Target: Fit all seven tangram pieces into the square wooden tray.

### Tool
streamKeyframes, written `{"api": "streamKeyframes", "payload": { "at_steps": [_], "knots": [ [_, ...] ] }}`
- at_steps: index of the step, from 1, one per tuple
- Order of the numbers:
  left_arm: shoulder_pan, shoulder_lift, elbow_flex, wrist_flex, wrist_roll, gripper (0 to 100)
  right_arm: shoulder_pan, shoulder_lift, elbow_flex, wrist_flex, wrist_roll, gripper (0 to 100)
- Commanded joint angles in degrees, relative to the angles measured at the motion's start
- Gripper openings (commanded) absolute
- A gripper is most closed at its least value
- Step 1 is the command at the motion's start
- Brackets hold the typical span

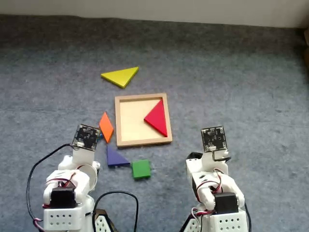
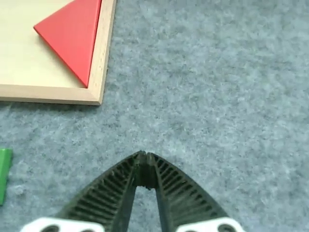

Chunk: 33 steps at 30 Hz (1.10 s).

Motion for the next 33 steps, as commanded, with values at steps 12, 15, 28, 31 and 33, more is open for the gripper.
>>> {"api": "streamKeyframes", "payload": {
  "at_steps": [12,15,28,31,33],
  "knots": [
    [-4.79,1.10,-21.93,-13.63,-17.85,2,0.66,0.04,6.64,0.31,0.62,1.7],
    [-4.79,7.52,-28.00,-12.66,-17.85,2,0.66,0.13,6.64,0.31,0.62,1.7],
    [-0.22,70.90,-68.53,-12.57,-24.62,15,0.66,0.22,6.64,0.40,0.62,1.7],
    [1.01,83.74,-78.81,-12.57,-24.79,19,0.66,0.22,6.64,0.40,0.62,1.7],
    [2.07,91.74,-85.93,-10.73,-24.97,20,0.66,0.22,6.64,0.40,0.62,1.7]
  ]
}}
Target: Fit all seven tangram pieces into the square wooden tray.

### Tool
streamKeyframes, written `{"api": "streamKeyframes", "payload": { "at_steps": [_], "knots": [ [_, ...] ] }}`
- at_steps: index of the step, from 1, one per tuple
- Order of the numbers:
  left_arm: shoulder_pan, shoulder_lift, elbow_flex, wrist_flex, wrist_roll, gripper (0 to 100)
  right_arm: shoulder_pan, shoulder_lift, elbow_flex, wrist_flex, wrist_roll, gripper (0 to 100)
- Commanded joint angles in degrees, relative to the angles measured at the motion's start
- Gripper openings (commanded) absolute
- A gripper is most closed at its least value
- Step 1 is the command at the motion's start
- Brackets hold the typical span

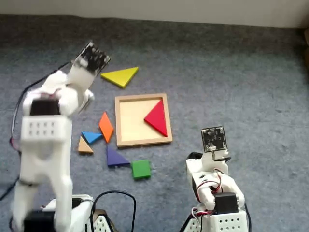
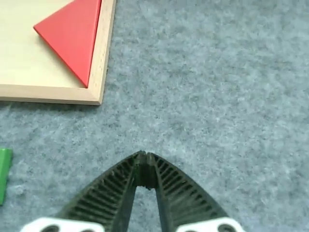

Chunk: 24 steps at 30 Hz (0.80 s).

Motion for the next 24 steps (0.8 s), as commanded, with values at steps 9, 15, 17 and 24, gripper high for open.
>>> {"api": "streamKeyframes", "payload": {
  "at_steps": [9,15,17,24],
  "knots": [
    [7.52,47.34,-49.89,14.33,-0.62,26,0.66,0.22,6.64,0.40,0.62,1.7],
    [10.59,66.15,-72.13,19.43,-4.92,27,0.66,0.22,6.64,0.40,0.62,1.7],
    [11.12,71.87,-78.55,20.75,-5.19,27,0.66,0.22,6.64,0.40,0.62,1.7],
    [10.86,88.57,-96.48,22.68,-5.36,27,0.75,0.22,6.64,0.40,0.62,1.7]
  ]
}}
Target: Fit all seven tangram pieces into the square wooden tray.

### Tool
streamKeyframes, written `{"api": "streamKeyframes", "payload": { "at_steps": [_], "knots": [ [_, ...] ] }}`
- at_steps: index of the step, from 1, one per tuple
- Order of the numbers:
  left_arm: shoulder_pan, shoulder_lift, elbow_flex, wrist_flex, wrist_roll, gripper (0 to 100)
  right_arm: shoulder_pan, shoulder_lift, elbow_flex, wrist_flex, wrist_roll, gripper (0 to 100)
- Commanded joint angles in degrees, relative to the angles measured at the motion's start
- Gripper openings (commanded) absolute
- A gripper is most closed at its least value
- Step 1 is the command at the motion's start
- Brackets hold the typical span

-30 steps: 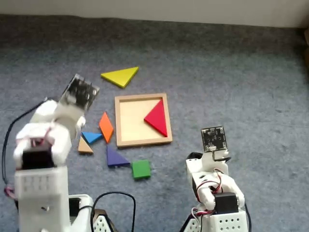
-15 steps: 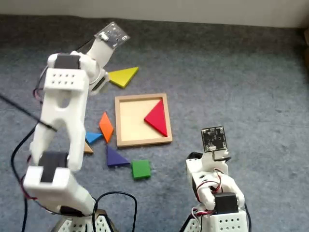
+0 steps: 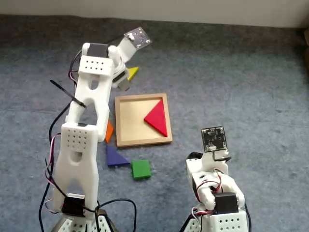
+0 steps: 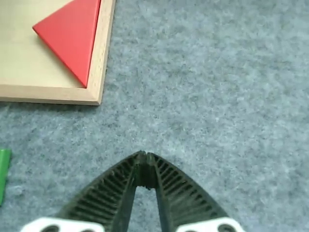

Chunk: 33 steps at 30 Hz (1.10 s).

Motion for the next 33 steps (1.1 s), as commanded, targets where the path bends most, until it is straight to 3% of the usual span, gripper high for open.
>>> {"api": "streamKeyframes", "payload": {
  "at_steps": [1,11,27,33],
  "knots": [
    [1.01,7.43,-12.18,0.62,-0.62,27,0.48,0.22,6.64,0.40,0.62,1.7],
    [0.66,21.49,-25.45,-0.79,-0.44,27,0.48,0.22,6.64,0.40,0.62,1.7],
    [-0.92,29.14,-26.59,-4.31,-4.31,12,0.48,0.22,6.64,0.40,0.62,1.7],
    [-0.75,26.86,-31.43,3.25,-4.13,11,0.48,0.22,6.64,0.40,0.62,1.7]
  ]
}}
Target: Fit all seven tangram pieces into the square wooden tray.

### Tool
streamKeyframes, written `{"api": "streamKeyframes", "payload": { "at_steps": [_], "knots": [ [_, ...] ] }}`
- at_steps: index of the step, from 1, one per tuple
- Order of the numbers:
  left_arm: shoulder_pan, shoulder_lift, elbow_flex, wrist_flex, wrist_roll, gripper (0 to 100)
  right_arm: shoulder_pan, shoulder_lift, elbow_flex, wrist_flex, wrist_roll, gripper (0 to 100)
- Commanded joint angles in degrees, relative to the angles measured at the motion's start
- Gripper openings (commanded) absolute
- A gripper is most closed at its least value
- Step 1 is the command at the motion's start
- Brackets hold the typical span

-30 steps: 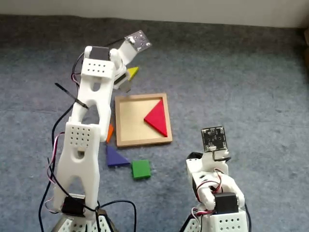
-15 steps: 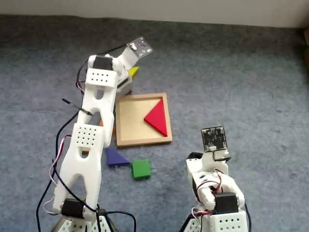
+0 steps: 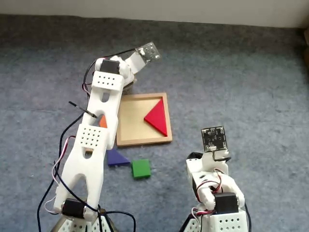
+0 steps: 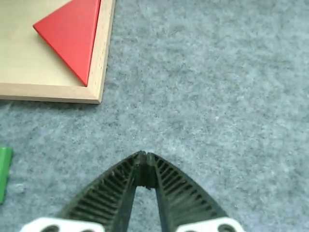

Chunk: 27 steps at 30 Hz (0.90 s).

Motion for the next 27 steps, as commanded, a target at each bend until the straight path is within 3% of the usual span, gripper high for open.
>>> {"api": "streamKeyframes", "payload": {
  "at_steps": [1,6,12,27],
  "knots": [
    [-1.01,-2.15,-4.88,7.82,0.18,11,0.57,0.22,6.64,0.40,0.62,1.7],
    [-0.22,-7.34,-4.79,11.16,0.53,10,0.57,0.22,6.64,0.40,0.62,1.7],
    [-0.04,-7.78,-4.88,9.41,6.42,10,0.57,0.13,6.64,1.27,0.62,1.7],
    [0.92,-12.70,-4.88,-4.13,29.98,11,0.57,-0.22,6.64,1.98,0.62,1.7]
  ]
}}
